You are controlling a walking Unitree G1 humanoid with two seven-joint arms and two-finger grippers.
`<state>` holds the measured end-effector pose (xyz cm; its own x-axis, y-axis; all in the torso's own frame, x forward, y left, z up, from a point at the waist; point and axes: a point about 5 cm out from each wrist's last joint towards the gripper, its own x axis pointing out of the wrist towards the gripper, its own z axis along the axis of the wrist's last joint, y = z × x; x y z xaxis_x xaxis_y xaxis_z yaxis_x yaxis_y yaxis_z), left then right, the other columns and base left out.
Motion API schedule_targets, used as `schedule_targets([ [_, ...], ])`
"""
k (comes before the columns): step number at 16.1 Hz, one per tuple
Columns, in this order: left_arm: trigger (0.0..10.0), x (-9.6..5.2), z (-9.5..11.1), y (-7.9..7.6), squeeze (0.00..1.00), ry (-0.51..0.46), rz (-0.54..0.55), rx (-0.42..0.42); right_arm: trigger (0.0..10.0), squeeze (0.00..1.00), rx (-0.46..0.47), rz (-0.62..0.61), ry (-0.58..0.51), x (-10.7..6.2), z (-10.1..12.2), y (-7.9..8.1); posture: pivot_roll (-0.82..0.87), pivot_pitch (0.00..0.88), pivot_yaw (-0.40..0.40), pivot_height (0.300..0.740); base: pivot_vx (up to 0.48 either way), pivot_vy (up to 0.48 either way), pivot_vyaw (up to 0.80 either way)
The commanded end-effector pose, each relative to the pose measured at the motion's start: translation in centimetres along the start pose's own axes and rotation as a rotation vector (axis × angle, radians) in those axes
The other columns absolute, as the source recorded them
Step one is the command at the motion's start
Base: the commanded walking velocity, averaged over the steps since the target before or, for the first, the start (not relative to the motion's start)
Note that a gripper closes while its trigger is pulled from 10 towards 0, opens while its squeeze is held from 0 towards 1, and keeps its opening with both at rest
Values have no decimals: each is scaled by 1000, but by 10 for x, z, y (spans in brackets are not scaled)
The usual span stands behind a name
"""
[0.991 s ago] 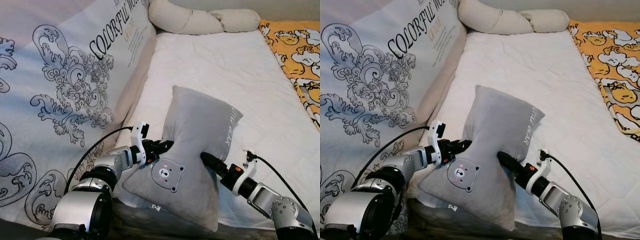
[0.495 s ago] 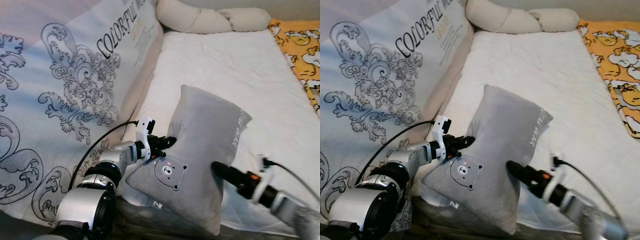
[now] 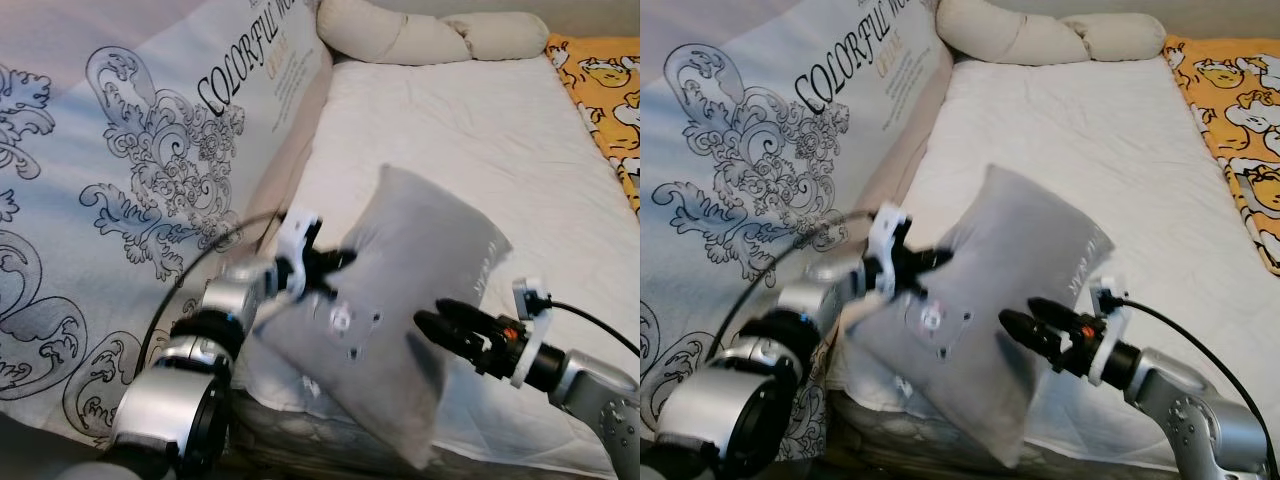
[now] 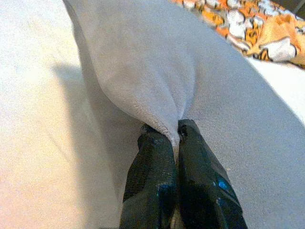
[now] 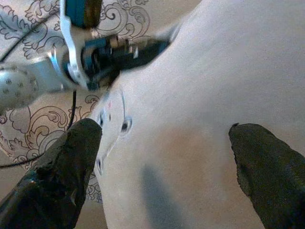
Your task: Clean up the room
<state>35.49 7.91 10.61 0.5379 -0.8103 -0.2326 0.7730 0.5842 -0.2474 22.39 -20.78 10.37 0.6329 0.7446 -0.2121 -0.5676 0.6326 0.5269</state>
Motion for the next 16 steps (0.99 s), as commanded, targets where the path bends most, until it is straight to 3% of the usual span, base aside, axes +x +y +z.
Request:
schedule_targets([
  [1, 0, -2, 25, 4, 0, -75, 20, 53, 10000, 0, -27, 9, 5, 3, 1, 3, -71, 0, 104, 740, 0, 0, 0],
  [5, 0, -15, 67, 13, 0, -210, 92, 95, 10000, 0, -89, 29, 51, 6, 4, 8, -57, 0, 102, 740, 0, 0, 0],
  [9, 0, -40, 76, 40, 0, -277, 303, 71, 10000, 0, -131, 30, 44, 13, 13, 9, -40, 0, 94, 740, 0, 0, 0],
  [13, 0, -80, 50, 76, 0, -284, 628, 2, 10000, 0, -154, 31, 50, 17, 16, 10, -34, 0, 84, 740, 0, 0, 0],
  [16, 0, -95, 29, 85, 0, -230, 748, 40, 10000, 0, -163, 30, 54, 18, 17, 9, -32, 0, 80, 740, 0, 0, 0],
])
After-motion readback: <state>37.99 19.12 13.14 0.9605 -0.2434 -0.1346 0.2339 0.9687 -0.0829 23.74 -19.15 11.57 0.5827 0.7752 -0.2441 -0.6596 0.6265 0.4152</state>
